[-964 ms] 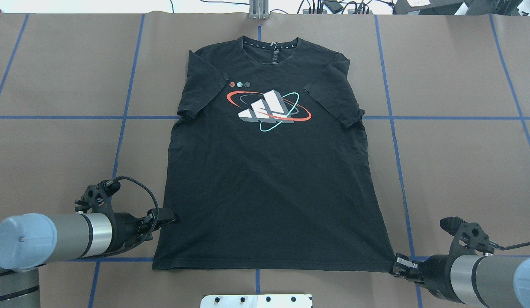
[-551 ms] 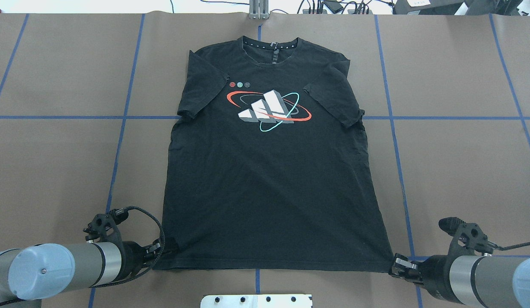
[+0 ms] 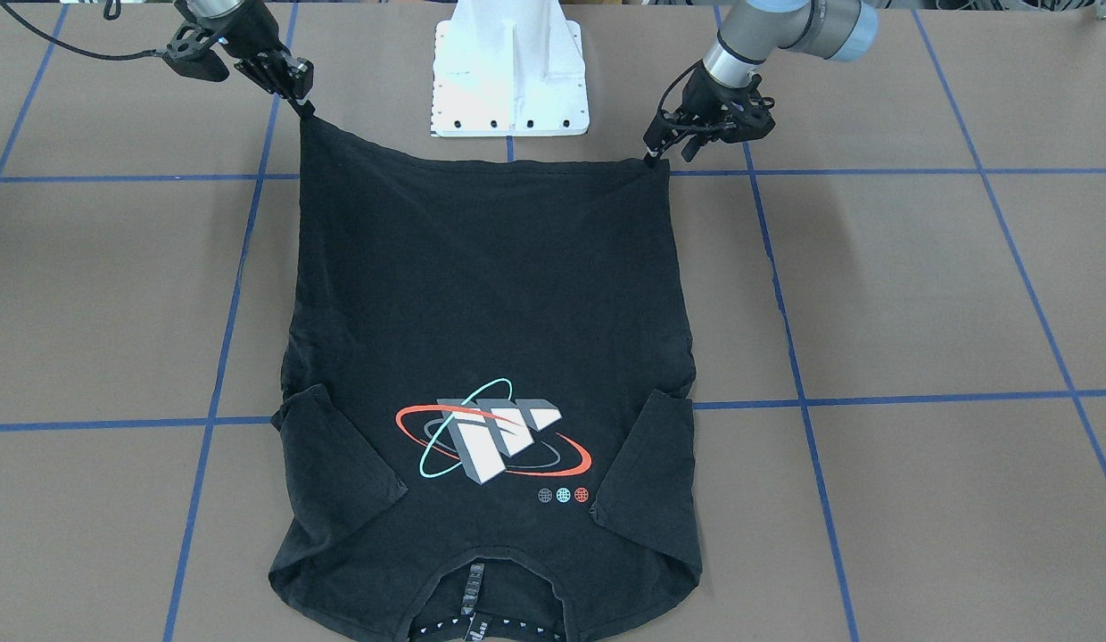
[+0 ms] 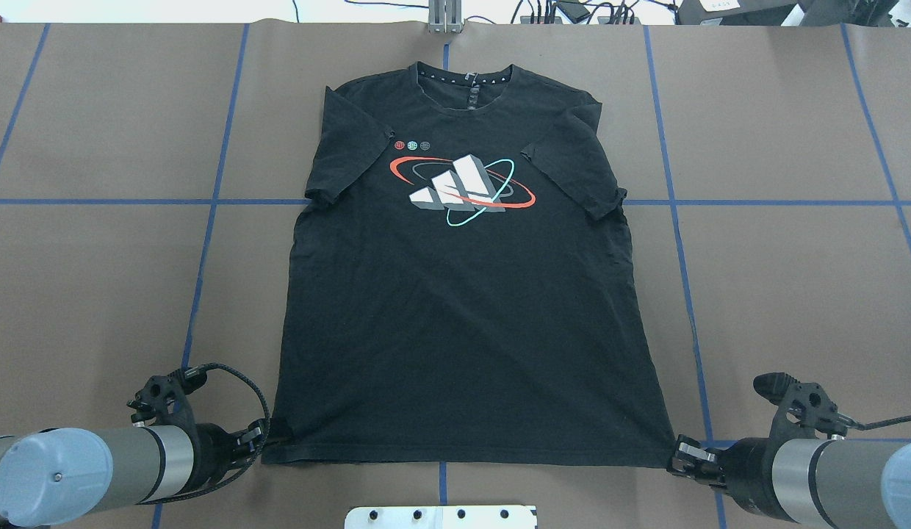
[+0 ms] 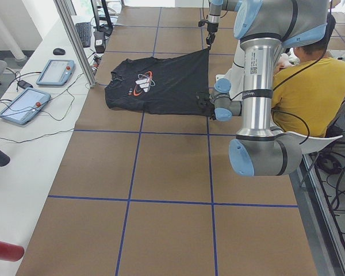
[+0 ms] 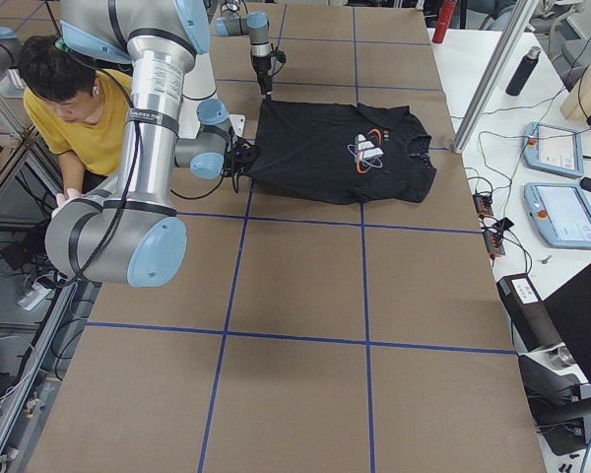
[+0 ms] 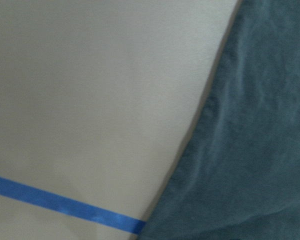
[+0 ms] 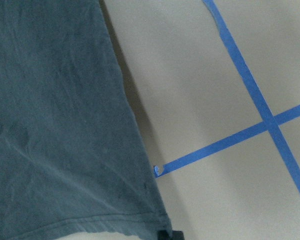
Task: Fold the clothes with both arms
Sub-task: 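Move the left gripper down to the other hem corner and grasp it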
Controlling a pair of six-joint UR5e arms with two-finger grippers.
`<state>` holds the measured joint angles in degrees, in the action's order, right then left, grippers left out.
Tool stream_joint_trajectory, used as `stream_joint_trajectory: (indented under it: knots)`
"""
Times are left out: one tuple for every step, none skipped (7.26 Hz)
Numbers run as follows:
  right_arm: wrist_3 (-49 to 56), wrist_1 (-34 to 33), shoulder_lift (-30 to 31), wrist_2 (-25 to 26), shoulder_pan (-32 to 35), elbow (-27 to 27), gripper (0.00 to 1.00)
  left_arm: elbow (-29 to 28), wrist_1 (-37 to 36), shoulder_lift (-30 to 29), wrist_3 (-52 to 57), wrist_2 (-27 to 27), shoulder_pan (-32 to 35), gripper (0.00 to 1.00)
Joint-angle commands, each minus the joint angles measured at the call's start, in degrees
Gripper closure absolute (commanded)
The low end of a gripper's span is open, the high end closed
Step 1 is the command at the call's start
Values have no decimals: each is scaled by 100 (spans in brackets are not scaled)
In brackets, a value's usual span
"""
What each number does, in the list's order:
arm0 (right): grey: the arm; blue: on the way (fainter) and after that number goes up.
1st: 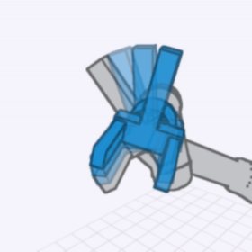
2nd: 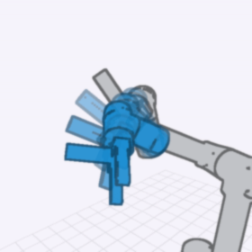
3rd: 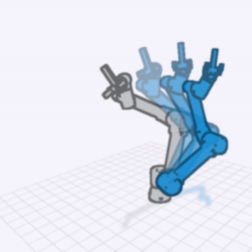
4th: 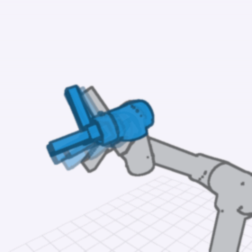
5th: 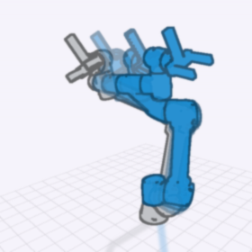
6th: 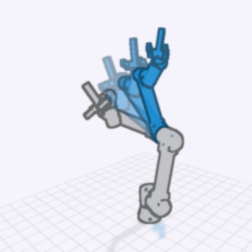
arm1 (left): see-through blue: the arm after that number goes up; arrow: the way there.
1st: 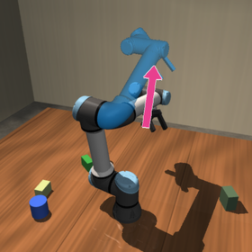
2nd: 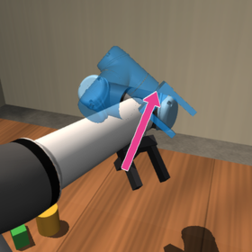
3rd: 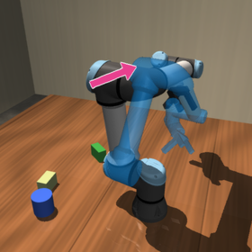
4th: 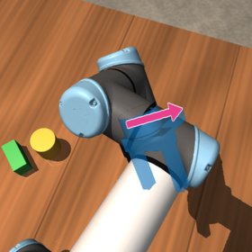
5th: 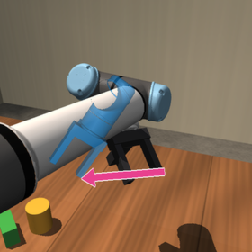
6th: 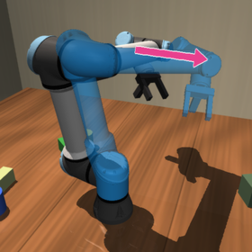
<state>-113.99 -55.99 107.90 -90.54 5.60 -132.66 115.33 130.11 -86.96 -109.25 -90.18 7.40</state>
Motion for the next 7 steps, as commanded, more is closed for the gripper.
stream_joint_trajectory:
  knots:
    - [0, 0, 3, -7, 3, -6, 100, -28, -12, -13, 0, -9, -28, 19]
    - [0, 0, -5, 2, 3, -6, 100, -63, -12, -31, 0, -9, -63, 21]
    - [0, 0, -6, 2, 3, -6, 100, -54, -12, -40, 0, -9, -63, 24]
    - [0, 0, 3, -7, 3, -6, 100, -54, -12, -57, -9, -17, -72, 28]
    - [0, 0, 3, -7, 3, -6, 100, -54, -12, -75, 0, -18, -72, 30]
    - [0, 0, 12, -7, 3, -6, 100, -63, -12, -75, 0, -18, -81, 32]
    - [0, 0, 3, -7, 3, -6, 100, -63, -12, -84, 0, -18, -81, 40]
